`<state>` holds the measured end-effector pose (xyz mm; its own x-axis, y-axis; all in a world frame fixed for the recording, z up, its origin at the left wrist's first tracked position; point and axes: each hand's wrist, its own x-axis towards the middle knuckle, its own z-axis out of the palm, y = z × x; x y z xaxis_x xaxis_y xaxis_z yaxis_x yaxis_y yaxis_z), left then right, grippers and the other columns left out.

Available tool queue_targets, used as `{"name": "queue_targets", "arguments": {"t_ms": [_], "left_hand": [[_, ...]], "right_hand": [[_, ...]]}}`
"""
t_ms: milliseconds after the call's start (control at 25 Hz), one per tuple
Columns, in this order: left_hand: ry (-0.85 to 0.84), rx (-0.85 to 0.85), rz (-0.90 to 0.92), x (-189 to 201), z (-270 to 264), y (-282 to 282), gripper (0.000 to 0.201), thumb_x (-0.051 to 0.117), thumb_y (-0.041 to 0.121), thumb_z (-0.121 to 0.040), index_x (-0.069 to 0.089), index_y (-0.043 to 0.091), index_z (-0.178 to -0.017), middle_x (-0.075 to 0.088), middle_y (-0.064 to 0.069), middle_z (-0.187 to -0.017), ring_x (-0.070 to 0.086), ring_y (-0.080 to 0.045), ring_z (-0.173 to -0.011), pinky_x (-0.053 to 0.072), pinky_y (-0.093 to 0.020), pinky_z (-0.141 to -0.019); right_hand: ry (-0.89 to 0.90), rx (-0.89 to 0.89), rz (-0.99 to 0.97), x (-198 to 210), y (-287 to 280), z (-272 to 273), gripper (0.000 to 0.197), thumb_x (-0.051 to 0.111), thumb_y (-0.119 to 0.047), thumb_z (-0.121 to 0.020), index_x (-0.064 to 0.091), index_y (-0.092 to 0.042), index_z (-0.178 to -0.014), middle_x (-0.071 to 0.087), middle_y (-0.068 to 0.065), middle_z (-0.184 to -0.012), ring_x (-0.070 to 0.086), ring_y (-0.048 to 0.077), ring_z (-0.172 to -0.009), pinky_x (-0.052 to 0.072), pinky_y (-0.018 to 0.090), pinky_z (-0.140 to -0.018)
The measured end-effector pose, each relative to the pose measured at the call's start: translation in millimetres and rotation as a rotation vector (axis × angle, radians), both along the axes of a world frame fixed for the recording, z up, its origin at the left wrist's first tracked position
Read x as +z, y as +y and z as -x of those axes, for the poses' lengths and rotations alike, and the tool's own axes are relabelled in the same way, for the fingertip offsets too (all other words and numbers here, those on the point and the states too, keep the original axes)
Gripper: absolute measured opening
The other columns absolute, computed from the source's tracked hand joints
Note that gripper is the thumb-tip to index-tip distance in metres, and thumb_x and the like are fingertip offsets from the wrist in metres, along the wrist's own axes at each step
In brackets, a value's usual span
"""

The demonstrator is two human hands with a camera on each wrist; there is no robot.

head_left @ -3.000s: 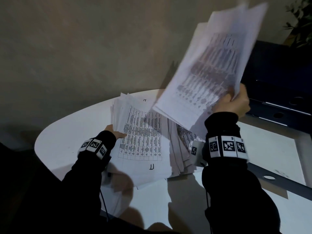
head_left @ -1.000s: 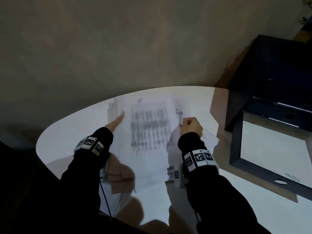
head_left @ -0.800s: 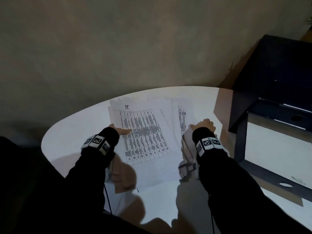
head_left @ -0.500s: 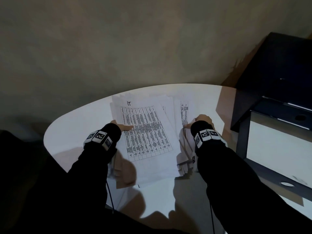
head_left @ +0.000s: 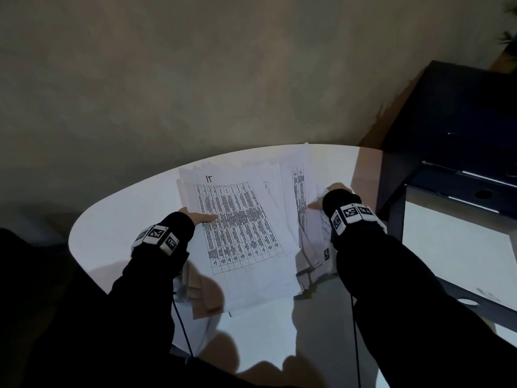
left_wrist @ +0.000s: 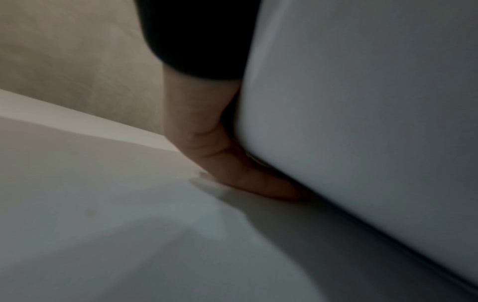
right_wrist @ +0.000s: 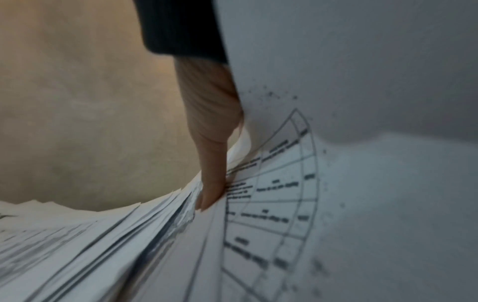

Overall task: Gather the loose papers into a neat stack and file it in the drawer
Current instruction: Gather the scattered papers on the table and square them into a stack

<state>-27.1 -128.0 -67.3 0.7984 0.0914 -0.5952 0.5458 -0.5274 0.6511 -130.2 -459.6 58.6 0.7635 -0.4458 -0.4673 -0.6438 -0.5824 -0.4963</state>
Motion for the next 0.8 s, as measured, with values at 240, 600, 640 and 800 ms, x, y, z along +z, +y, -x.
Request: {"name": "queue_targets", "arguments": {"t_ms": [240,600,640,800], "left_hand": [[-0.004,-0.106,-0.094,31,25,-10,0.096,0.083,0.031,-0.069,0.035,0.0,-0.146,0.043,-0.013,-0.148,0.042,-0.031,-0.136,0.034,-0.04,-0.113],[-0.011,-0.018,-0.025,24,18,-10,0.124,0.079,0.067,-0.05,0.032,0.008,-0.148,0.042,-0.014,-0.15,0.043,-0.032,-0.136,0.036,-0.041,-0.112],[-0.045,0.003,0.004,40,28,-18,0.105,0.065,0.067,-0.069,0.031,0.007,-0.148,0.041,-0.017,-0.149,0.042,-0.033,-0.136,0.036,-0.039,-0.11],[-0.135,0.02,0.249,56,31,-30,0.089,0.018,0.076,-0.084,0.006,0.022,-0.154,0.008,-0.005,-0.163,0.011,-0.024,-0.15,0.008,-0.047,-0.122]], "right_hand": [[-0.457,-0.282,0.277,61,-21,-9,0.033,0.05,-0.025,-0.095,0.058,-0.009,-0.123,0.058,0.019,-0.128,0.056,0.035,-0.117,0.046,0.038,-0.094],[-0.806,-0.423,-0.011,122,-34,-10,0.039,0.056,-0.024,-0.091,0.055,-0.003,-0.125,0.062,0.015,-0.125,0.059,0.029,-0.115,0.044,0.028,-0.083],[-0.731,-0.349,-0.031,108,-25,-12,0.04,0.056,-0.023,-0.092,0.054,-0.001,-0.126,0.061,0.018,-0.125,0.058,0.031,-0.116,0.04,0.027,-0.079],[-0.299,-0.125,-0.19,26,8,-13,0.048,0.066,-0.018,-0.084,0.053,-0.006,-0.128,0.06,0.018,-0.126,0.059,0.035,-0.109,0.043,0.032,-0.085]]}}
